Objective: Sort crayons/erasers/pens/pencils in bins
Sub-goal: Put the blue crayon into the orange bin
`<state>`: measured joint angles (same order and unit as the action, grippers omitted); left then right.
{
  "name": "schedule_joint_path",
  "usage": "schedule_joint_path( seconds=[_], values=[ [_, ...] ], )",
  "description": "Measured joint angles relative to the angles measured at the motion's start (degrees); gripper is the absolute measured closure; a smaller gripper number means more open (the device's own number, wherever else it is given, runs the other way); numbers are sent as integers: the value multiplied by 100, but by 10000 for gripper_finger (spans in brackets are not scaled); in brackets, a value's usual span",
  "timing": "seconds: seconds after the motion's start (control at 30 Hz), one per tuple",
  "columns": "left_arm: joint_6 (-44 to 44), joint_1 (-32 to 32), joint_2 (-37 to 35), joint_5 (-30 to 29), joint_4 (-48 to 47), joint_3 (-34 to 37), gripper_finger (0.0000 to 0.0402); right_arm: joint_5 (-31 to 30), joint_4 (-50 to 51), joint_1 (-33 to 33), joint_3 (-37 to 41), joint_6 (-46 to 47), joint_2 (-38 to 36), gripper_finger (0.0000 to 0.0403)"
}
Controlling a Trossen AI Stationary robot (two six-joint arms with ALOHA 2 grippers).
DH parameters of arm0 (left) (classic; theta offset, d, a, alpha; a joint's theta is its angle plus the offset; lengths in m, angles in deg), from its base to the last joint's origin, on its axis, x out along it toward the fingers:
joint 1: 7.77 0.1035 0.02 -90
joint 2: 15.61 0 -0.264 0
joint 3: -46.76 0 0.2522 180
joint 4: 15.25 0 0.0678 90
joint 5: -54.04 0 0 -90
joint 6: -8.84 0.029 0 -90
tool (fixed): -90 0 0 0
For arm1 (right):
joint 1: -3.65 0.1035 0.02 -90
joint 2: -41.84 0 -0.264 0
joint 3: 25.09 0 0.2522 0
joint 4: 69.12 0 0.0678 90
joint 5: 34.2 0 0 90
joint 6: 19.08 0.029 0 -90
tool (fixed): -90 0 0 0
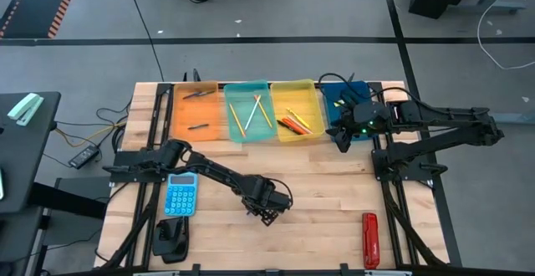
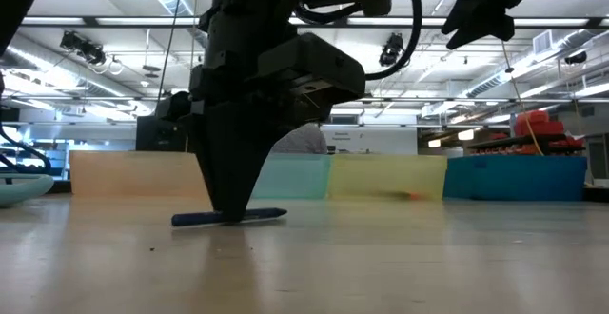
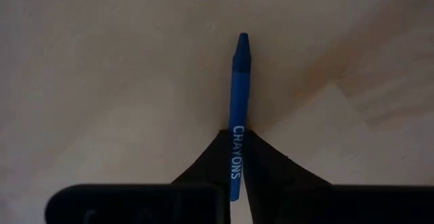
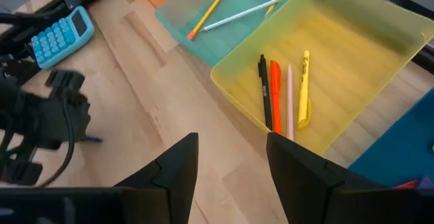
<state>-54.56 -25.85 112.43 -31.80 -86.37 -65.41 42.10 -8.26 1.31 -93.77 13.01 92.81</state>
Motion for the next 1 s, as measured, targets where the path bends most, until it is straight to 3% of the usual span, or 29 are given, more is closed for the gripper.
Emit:
schedule_joint_path(
  seconds=[0.53,0.73,1.0],
  values=[
    [-17,238,-359,-61,-153,-272,373,-94,316,-2,3,-168,-1,219],
    [162,405,-647,-364,-782,-616,370,-475,361,-2,2,-233,-1,219],
    [1062,833,-1133,-864,-1959,-818,366,-862,359,-4,4,-236,-1,219]
  ],
)
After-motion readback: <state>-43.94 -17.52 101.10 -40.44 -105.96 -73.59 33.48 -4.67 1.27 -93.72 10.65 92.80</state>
